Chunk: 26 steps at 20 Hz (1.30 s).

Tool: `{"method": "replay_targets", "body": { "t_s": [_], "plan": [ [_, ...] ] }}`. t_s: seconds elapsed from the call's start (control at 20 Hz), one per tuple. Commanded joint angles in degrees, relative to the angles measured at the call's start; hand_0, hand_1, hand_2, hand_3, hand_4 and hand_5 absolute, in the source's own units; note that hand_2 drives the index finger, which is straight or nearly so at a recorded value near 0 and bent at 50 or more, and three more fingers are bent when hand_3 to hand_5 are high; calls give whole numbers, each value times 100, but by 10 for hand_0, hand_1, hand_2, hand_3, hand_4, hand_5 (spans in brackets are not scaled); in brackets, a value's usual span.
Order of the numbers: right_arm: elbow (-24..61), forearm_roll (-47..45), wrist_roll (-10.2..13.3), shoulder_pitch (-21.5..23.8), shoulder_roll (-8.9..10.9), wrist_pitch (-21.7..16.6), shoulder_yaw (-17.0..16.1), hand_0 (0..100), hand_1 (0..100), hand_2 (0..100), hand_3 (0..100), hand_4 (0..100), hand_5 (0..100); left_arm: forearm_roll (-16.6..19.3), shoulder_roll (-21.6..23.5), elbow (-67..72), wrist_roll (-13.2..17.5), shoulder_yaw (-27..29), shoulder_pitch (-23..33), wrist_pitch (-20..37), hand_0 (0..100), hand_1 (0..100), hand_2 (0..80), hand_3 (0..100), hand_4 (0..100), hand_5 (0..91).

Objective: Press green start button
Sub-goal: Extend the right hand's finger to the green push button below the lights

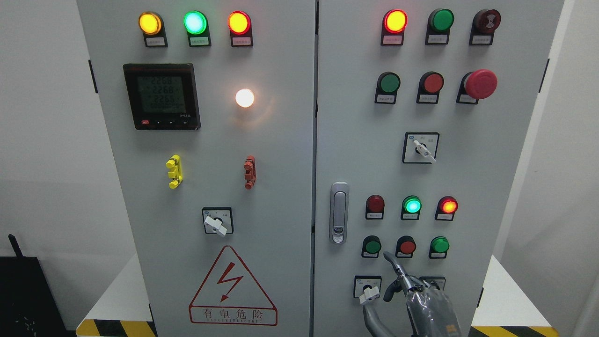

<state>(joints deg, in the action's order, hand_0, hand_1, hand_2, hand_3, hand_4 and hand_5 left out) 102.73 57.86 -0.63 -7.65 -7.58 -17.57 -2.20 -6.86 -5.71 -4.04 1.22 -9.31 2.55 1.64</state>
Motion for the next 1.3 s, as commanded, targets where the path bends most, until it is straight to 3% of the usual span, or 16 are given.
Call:
{"method": "replay_targets", "body": {
  "t_s": [0.0, 1.25],
  "plan": [
    [-69, 164, -34, -44, -6, -10, -9, 389, 280, 0, 681, 611, 469, 0, 0, 0, 1, 0, 0, 3, 120, 556, 0, 0, 0, 0],
    [-297, 270, -157, -307, -6, 34, 26, 426, 297, 0, 700, 625, 486, 0, 0, 0, 1, 0, 0, 3, 120, 556, 0, 0, 0, 0]
  ]
}}
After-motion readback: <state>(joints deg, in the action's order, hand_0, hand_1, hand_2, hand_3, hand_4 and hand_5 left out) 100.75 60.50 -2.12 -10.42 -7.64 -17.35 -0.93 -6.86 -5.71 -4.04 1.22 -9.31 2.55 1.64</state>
